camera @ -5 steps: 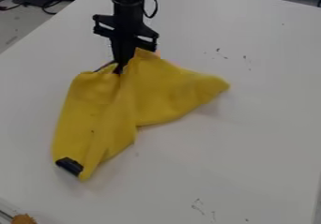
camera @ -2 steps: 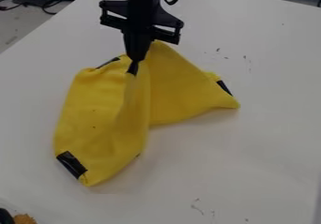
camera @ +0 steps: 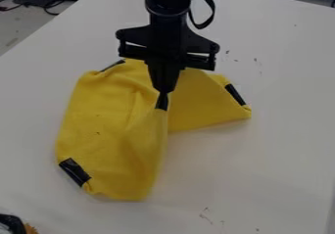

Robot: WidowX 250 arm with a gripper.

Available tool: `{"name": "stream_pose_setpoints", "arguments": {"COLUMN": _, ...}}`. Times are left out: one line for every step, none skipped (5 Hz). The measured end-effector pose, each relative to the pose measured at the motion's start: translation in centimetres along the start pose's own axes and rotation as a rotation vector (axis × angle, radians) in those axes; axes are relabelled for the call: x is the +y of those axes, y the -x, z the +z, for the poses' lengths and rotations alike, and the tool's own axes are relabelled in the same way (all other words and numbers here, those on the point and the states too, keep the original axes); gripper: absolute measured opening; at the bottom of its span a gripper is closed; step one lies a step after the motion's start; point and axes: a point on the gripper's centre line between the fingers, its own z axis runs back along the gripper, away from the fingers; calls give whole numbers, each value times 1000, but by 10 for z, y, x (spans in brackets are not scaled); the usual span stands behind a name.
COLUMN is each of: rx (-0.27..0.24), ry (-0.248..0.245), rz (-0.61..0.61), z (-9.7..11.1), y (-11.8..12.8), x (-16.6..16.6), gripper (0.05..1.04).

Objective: Unfold the cloth from top left to bottom right

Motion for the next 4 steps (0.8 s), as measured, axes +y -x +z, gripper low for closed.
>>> {"name": "stream_pose_setpoints", "arguments": {"rx": -40, "ry": 21, "rz": 18, "z": 1, "y": 13, "x": -18, "gripper": 54}}
{"name": "stream_pose_setpoints", "arguments": {"rx": -66, "ry": 50, "rz": 25, "z": -1, "y": 17, "x": -31, "gripper": 54}}
{"name": "stream_pose_setpoints", "arguments": {"rx": -39, "ry": 46, "rz": 32, "z": -8, "y": 22, "x": -37, "gripper": 54}}
{"name": "stream_pose_setpoints", "arguments": {"rx": -29, "ry": 21, "rz": 38, "z": -6, "y": 25, "x": -39, "gripper": 54}}
